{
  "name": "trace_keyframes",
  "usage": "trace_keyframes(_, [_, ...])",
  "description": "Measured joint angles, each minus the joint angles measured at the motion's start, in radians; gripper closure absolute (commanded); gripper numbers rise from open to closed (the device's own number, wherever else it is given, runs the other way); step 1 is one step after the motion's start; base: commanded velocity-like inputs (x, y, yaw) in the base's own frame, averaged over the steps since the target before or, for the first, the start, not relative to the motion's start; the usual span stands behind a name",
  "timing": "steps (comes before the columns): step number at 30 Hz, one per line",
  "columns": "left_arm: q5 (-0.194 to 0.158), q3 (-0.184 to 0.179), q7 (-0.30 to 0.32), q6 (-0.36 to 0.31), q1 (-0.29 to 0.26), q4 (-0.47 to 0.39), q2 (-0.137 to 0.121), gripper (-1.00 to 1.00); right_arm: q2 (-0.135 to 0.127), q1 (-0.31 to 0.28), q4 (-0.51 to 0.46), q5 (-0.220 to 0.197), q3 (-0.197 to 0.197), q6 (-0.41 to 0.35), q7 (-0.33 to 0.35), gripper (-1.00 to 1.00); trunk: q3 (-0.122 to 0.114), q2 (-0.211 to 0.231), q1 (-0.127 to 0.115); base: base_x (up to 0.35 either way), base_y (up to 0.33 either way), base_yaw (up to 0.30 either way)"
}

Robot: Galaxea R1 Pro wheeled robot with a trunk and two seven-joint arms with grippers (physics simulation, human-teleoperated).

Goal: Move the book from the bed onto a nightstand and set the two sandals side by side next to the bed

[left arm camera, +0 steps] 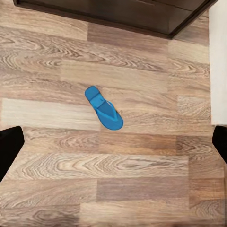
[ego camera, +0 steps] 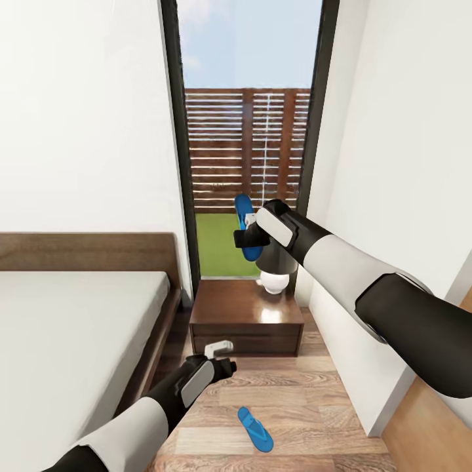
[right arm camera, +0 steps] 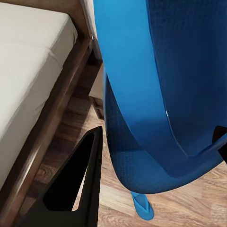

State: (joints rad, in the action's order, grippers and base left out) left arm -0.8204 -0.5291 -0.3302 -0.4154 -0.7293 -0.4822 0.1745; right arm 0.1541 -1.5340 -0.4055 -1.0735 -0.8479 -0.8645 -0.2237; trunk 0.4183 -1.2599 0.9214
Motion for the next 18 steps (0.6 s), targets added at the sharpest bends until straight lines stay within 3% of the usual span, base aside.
trace_keyframes(9, [-0.008, 0.000, -0.040, -0.092, 0.000, -0.004, 0.000, -1.00, 0.000, 0.000, 0.000, 0.000, 0.000, 0.000, 0.001, 1.00, 0.028, -0.063, 0.035, 0.000, 0.000, -0.009])
trace_keyframes(18, [-0.014, 0.000, -0.051, -0.107, 0.000, -0.001, 0.000, -1.00, 0.001, 0.000, 0.000, -0.001, -0.003, 0.004, 0.002, 1.00, 0.056, -0.126, 0.069, 0.000, 0.000, -0.228])
